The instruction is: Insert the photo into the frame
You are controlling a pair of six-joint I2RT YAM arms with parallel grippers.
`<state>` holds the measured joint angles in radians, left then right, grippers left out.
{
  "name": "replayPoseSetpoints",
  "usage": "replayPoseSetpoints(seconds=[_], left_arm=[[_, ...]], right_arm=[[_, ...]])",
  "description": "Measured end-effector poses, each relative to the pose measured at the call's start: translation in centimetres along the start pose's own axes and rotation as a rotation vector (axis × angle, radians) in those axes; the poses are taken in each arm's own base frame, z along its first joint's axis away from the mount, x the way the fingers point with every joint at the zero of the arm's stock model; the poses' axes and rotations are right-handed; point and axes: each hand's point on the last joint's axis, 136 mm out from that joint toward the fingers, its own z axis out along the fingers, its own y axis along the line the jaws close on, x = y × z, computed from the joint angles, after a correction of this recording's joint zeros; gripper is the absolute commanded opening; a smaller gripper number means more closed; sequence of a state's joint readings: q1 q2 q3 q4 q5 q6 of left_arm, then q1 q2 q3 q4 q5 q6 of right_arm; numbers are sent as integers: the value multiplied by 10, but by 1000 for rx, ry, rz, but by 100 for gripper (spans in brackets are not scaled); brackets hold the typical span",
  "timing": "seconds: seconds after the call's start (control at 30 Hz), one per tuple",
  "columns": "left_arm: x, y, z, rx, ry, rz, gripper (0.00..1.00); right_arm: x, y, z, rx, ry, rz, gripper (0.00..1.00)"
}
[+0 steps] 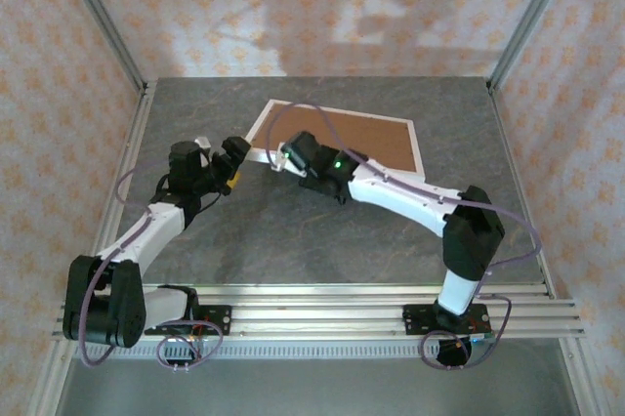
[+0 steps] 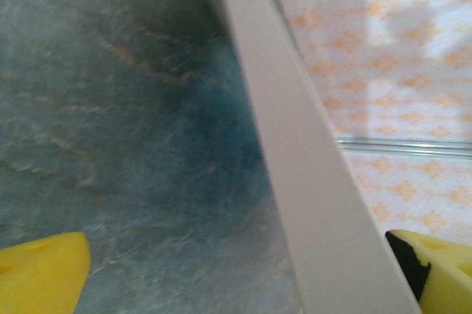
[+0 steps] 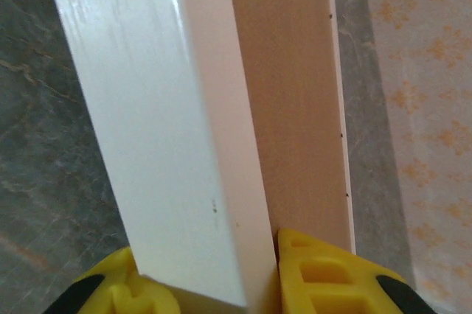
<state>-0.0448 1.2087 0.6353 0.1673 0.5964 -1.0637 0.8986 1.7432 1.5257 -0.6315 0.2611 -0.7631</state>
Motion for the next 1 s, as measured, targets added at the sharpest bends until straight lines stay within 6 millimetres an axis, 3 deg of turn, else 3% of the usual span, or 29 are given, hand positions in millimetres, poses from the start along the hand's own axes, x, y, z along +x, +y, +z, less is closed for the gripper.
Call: replayPoseSetpoints(seconds=[0.2, 0.3, 0.7, 1.0], left_arm=[[-16, -34, -16, 91, -57, 54, 100], [-20, -48, -18, 131, -70, 73, 100], [-34, -68, -23, 194, -132, 91, 100], [-43, -70, -17, 199, -115, 104, 100]], right_arm=[[-13, -18, -43, -182, -24, 38, 0], [-16, -27, -53, -271, -30, 77, 0], [-26, -65, -54, -531, -100, 168, 0], [-27, -64, -56, -601, -151, 217, 0]])
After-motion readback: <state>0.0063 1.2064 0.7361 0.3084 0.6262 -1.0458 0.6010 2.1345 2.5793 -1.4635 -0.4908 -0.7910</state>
